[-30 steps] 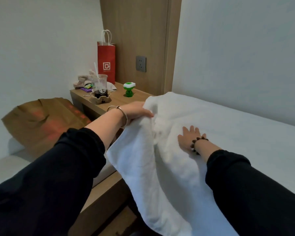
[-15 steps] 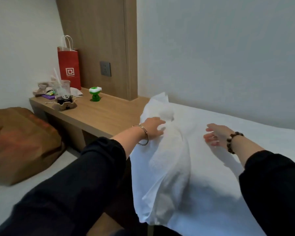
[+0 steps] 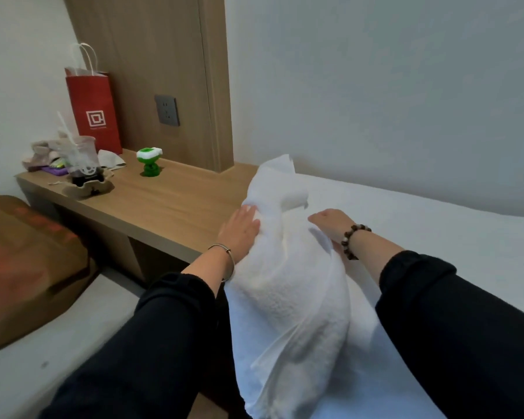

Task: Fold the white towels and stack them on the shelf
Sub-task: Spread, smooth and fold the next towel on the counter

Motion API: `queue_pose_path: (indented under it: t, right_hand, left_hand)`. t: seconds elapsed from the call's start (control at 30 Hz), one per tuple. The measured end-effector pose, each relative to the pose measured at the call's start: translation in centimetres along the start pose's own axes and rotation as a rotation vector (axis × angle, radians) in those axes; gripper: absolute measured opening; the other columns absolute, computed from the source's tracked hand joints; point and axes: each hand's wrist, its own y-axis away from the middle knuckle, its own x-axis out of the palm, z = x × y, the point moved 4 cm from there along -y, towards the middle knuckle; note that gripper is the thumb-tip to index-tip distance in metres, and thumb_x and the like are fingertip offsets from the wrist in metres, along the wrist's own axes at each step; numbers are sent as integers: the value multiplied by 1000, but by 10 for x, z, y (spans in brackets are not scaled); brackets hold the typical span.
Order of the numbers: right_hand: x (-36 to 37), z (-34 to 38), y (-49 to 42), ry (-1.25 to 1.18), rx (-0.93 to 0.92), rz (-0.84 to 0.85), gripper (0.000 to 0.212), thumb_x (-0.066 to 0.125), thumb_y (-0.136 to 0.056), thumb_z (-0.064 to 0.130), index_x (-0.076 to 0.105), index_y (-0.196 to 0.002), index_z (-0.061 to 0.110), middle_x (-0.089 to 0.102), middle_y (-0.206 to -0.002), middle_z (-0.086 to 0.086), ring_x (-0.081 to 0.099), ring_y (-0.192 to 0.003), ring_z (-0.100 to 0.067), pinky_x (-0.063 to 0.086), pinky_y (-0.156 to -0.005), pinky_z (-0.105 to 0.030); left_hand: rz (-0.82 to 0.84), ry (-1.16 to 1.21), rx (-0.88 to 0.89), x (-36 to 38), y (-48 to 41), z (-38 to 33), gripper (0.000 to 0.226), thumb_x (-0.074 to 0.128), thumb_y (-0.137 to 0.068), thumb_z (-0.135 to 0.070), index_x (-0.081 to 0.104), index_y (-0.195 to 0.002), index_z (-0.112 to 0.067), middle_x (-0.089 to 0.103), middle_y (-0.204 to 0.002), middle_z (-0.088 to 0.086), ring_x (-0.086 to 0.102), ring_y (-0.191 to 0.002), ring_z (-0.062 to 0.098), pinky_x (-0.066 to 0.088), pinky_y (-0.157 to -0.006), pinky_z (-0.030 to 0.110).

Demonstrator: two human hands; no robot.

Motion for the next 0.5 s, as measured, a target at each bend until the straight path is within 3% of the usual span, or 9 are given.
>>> queue_pose_path:
  t: [0.13,0.23,0.27,0.33,0.4,0.5]
  right_hand:
    - [6,8,-23,-18,44,42,72,50,-94,43,22,-149,8,28,-154,-10,35,-136,-30,33,-94,-34]
    - [6,13,-41,-46,76,58,77,54,-90,48,24,-148,8,37,-148,-12,42,-129,-32,37,-95,-35]
    - [7,15,-48,-78,91,64,72,56,-89,48,33,-144,7,46,-139,-13,48,-121,-32,42,-93,-38]
    - [11,18,-57,-192,109,64,50,60,-88,45,53,-121,8,57,-107,-10,57,-91,-29,48,-73,-37]
    - [15,21,-62,-279,154,70,33,66,-84,41,56,-97,13,50,-83,-6,50,-70,-25,43,-55,-33]
    - [14,27,-62,-198,200,70,33,71,-79,40,53,-84,12,53,-76,-6,54,-65,-24,44,-47,-29]
  left_hand:
    - [15,-16,-27,3,-11,17,49,26,-102,-29,20,-148,-16,36,-147,9,41,-127,31,34,-102,44]
    - [-29,4,-5,5,-13,20,48,26,-101,-31,25,-147,-17,39,-146,8,45,-124,30,36,-101,43]
    - [-35,11,0,5,-13,21,46,26,-101,-31,28,-145,-16,43,-143,8,47,-121,31,37,-98,43]
    - [-39,20,1,5,-13,21,42,26,-101,-30,32,-139,-15,48,-136,10,50,-114,32,39,-91,41]
    - [-37,16,2,6,-12,21,41,26,-101,-30,33,-139,-15,47,-138,10,50,-112,31,39,-90,39]
    - [-29,15,3,5,-10,19,45,26,-103,-28,29,-145,-15,38,-148,6,45,-123,28,34,-96,36]
